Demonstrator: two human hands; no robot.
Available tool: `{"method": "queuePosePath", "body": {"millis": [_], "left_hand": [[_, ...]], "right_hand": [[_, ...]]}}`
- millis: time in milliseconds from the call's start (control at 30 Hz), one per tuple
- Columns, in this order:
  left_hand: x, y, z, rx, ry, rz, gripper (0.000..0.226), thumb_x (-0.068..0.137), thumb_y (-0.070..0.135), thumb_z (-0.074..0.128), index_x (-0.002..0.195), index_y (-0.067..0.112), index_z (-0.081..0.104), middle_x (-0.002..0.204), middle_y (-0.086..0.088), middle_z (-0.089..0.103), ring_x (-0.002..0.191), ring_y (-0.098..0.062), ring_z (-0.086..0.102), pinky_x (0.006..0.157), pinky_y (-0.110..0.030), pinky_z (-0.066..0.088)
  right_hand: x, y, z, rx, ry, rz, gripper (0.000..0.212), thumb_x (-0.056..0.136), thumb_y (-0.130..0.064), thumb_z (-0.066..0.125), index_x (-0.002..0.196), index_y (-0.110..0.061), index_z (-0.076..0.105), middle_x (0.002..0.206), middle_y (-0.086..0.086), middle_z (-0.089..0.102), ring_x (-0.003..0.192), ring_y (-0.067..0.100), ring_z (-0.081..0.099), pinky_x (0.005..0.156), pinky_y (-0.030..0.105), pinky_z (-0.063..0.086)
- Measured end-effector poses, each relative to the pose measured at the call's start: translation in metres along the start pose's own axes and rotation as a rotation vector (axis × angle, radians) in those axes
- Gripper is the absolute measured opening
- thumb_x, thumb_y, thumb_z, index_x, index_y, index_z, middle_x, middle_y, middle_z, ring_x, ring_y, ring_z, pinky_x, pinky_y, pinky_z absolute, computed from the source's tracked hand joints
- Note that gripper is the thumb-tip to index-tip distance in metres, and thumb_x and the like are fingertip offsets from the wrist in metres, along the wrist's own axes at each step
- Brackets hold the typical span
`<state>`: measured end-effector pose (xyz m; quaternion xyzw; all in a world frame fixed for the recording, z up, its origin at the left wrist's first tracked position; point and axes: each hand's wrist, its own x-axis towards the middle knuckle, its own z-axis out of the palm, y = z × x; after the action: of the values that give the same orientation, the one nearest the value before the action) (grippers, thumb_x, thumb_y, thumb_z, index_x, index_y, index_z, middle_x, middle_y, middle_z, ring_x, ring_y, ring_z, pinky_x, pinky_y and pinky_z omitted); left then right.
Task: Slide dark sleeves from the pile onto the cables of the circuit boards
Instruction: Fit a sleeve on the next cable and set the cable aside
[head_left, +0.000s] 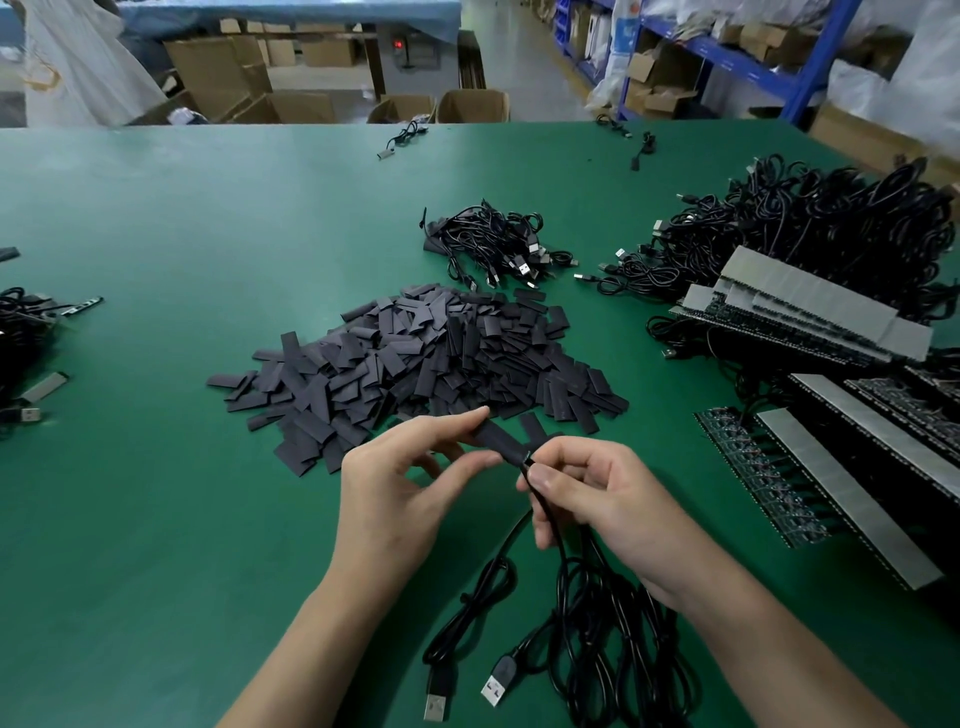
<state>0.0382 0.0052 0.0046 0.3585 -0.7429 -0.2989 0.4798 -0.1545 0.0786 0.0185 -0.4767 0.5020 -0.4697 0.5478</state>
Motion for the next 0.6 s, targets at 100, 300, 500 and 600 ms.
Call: {"method": "queuePosePath", "body": {"millis": [100,300,500,600], "left_hand": [[0.0003,0.0014,0.001,-0.051,-0.022,-0.026,0.03,0.082,0.03,0.077,0.112,0.035,0.076,0.095,0.018,0.076,0.082,-0.013,0.071,0.07,-0.027,0.055],[0.0006,-0.0003,0.0021,-0.093,-0.051,-0.049,0.024,0.094,0.023,0.07,0.116,0.031,0.076,0.086,0.016,0.074,0.076,-0.007,0.068,0.07,-0.017,0.05],[-0.0009,-0.0028,0.0025,-0.172,0.002,-0.15,0.029,0.088,0.023,0.074,0.106,0.046,0.078,0.088,0.011,0.078,0.075,-0.011,0.071,0.069,-0.028,0.057],[-0.0007,-0.0032,0.0019,-0.194,-0.015,-0.175,0.025,0.087,0.028,0.074,0.105,0.045,0.078,0.089,0.009,0.078,0.077,-0.013,0.072,0.07,-0.03,0.057]], "right_hand": [[0.0006,0.0015,0.0017,-0.002,0.01,0.004,0.017,0.098,-0.023,0.063,0.086,-0.023,0.075,0.071,0.003,0.066,0.062,0.016,0.065,0.064,0.022,0.053],[0.0017,0.0032,0.0045,-0.022,0.027,0.003,0.017,0.097,-0.025,0.063,0.085,-0.025,0.075,0.072,0.003,0.068,0.063,0.016,0.067,0.066,0.024,0.053],[0.0002,0.0024,0.0064,-0.019,0.026,0.011,0.022,0.104,-0.016,0.061,0.088,-0.02,0.075,0.076,0.005,0.072,0.07,0.023,0.074,0.065,0.026,0.055],[0.0001,0.0032,0.0064,-0.031,0.043,0.019,0.019,0.104,-0.013,0.061,0.09,-0.013,0.074,0.079,0.008,0.074,0.075,0.028,0.077,0.066,0.026,0.056]]}}
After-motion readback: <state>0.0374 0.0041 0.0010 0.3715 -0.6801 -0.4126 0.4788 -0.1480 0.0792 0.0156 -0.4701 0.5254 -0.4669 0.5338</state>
